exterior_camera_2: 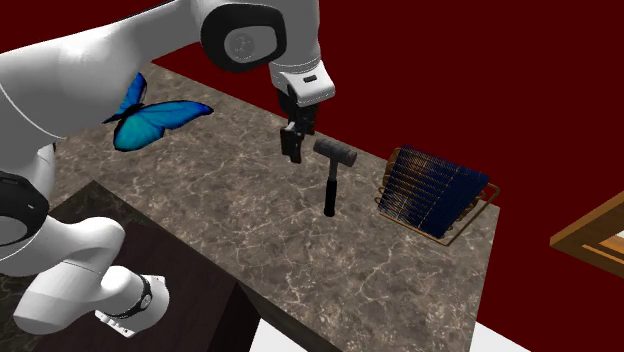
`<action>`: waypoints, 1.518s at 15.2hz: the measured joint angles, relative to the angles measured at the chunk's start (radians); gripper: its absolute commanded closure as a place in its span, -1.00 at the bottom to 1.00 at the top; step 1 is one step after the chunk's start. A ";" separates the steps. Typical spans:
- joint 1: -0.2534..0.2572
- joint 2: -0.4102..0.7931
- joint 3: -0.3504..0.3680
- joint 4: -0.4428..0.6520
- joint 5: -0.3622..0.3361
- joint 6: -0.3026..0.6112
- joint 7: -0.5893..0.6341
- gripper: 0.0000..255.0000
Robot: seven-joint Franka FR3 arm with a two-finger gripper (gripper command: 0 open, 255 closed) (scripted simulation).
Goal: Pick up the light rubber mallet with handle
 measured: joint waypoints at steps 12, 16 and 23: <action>0.081 0.163 0.035 0.107 -0.137 0.022 0.123 1.00; 0.079 0.159 0.034 0.099 -0.135 0.030 0.122 1.00; 0.081 0.163 0.035 0.108 -0.137 0.023 0.123 1.00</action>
